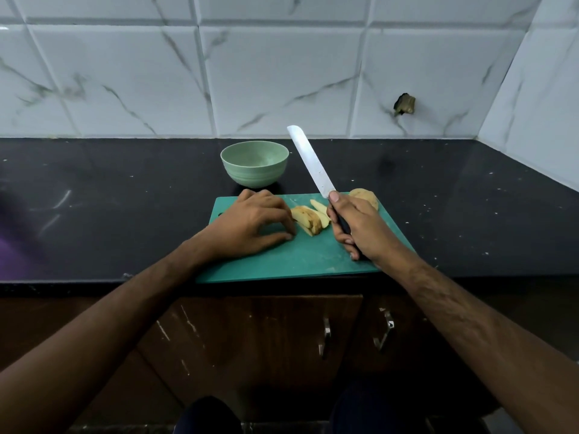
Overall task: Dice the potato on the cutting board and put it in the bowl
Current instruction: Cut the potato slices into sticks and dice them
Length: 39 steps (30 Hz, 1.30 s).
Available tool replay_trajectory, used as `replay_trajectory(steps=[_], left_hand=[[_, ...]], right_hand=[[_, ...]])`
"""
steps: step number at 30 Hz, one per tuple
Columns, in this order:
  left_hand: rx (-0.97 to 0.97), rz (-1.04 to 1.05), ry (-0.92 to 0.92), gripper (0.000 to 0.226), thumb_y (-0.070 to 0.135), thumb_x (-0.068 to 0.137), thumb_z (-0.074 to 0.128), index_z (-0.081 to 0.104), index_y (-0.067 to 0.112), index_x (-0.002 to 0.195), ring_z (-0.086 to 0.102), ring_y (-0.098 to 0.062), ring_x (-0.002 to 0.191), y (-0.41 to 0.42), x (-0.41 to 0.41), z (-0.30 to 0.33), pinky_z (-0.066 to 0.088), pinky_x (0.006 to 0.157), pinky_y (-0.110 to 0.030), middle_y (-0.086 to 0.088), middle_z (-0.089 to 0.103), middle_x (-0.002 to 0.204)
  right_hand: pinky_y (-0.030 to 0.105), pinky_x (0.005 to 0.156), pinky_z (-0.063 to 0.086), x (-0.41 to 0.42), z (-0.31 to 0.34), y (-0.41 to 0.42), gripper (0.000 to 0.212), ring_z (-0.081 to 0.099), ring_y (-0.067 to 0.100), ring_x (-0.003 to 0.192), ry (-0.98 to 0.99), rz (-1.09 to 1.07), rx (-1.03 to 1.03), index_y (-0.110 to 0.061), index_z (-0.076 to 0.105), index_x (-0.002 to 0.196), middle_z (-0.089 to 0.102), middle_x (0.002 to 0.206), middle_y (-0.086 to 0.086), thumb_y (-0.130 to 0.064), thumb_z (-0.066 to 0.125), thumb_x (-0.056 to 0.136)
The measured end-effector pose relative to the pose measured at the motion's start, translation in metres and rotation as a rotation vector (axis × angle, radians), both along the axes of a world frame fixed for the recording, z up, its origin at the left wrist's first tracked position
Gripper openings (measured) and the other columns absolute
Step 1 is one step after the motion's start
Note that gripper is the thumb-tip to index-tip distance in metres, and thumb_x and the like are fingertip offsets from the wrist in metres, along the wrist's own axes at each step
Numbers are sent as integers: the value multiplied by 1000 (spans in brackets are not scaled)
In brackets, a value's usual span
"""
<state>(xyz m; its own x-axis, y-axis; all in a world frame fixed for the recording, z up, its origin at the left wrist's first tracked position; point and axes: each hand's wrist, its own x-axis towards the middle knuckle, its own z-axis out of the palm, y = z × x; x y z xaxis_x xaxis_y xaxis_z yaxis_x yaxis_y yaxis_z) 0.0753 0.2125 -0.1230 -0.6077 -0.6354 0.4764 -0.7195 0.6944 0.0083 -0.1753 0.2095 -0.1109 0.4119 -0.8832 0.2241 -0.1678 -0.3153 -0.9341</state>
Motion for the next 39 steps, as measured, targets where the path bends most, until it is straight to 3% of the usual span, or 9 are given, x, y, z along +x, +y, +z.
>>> replay_trajectory(steps=[3, 5, 7, 11, 21, 34, 39], left_hand=[[-45, 198, 68, 7, 37, 90, 71, 72, 34, 97, 53, -18, 107, -7, 7, -2, 35, 83, -39, 11, 59, 113], [-75, 274, 79, 12, 32, 87, 75, 71, 34, 98, 52, -20, 106, -10, 8, -2, 33, 83, -39, 9, 57, 111], [-102, 219, 57, 14, 31, 88, 70, 70, 33, 102, 50, -18, 104, -9, 3, 0, 28, 82, -35, 8, 56, 111], [-119, 16, -122, 25, 41, 98, 51, 69, 29, 110, 50, -15, 99, -4, -10, 0, 35, 80, -39, 7, 57, 112], [-75, 18, -157, 23, 37, 98, 48, 63, 27, 113, 55, -13, 99, -5, -14, 2, 31, 81, -35, 8, 59, 111], [-71, 18, -243, 31, 34, 100, 45, 57, 33, 129, 54, -17, 105, 0, -19, 5, 38, 84, -42, 4, 56, 119], [-85, -1, -216, 22, 35, 99, 48, 56, 30, 118, 53, -18, 100, 1, -20, 5, 30, 82, -35, 3, 55, 114]], right_hand=[[18, 32, 31, 0, -1, 0, 44, 29, 11, 32, -6, 7, 10, -7, 48, 83, 34, 49, 5, -41, 37, 110], [18, 32, 31, 0, -1, 1, 44, 29, 11, 31, -11, 12, 16, -7, 48, 83, 34, 49, 5, -41, 37, 110], [18, 32, 31, -1, 0, 1, 44, 29, 10, 31, -18, 15, 23, -7, 48, 83, 34, 49, 4, -41, 37, 110], [18, 32, 31, -1, 1, 0, 44, 29, 10, 32, -29, 18, 30, -6, 50, 85, 34, 49, 4, -40, 37, 110], [18, 32, 32, -1, 2, 1, 44, 29, 10, 32, -23, 16, 27, -6, 50, 85, 35, 49, 5, -40, 37, 110], [19, 32, 32, -2, 1, 1, 44, 29, 12, 31, -24, 14, 31, -6, 50, 85, 35, 49, 5, -41, 38, 110], [18, 32, 32, -2, 1, 1, 43, 29, 9, 31, -44, 19, 41, -6, 50, 86, 35, 48, 4, -39, 38, 110]])
